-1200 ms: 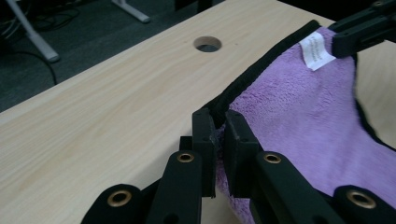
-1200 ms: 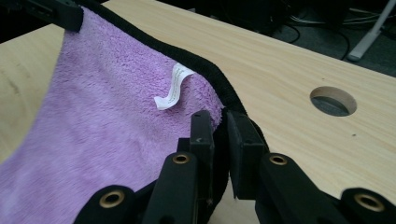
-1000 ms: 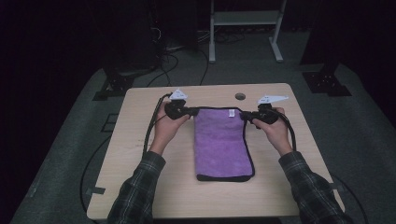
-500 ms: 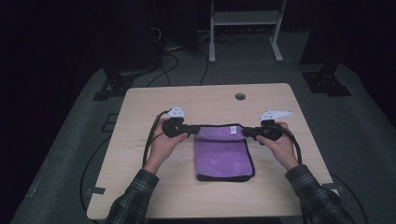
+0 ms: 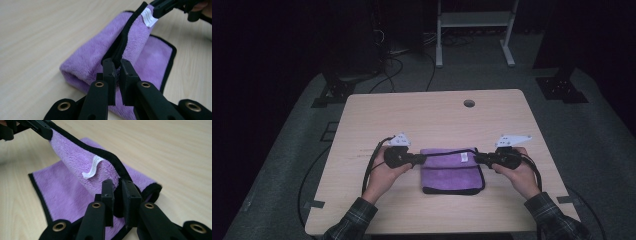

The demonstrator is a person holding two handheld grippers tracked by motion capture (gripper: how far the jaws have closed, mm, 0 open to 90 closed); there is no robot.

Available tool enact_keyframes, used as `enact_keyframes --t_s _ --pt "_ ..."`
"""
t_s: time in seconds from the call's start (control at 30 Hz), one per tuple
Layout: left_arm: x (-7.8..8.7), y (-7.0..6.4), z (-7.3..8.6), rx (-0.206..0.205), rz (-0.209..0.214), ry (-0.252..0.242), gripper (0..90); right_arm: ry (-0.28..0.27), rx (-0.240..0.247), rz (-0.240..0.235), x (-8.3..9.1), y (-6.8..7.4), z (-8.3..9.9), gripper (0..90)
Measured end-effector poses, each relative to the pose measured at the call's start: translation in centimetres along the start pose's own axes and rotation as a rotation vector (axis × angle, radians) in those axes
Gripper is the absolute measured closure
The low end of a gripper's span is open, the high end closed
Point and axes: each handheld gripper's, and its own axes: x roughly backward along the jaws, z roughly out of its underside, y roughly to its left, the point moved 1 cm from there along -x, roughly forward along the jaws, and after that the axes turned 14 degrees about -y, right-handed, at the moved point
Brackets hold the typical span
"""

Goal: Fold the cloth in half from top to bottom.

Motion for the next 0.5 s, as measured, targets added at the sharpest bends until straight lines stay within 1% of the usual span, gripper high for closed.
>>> enact_keyframes --t_s 0.2,0.3,0.37,0.4,0.5 --pt "-0.1 -0.7 1.9 0.020 0.022 0.057 83.8 0.046 0.005 -0.015 0.3 1.0 1.5 79.2" --pt "-0.5 -0.8 2.8 0.030 0.030 0.087 82.4 0.073 0.006 -0.015 0.2 1.2 2.3 77.9" --pt "-0.4 -0.9 3.0 0.031 0.030 0.083 79.4 0.086 0.003 -0.016 0.3 1.3 2.6 75.8" --pt "-0.3 -1.0 3.0 0.032 0.031 0.083 77.2 0.089 0.011 -0.016 0.4 1.3 2.6 74.5" --pt "0.6 -1.2 2.6 0.024 0.031 0.057 72.5 0.069 0.014 -0.017 1.1 1.4 2.5 72.0"
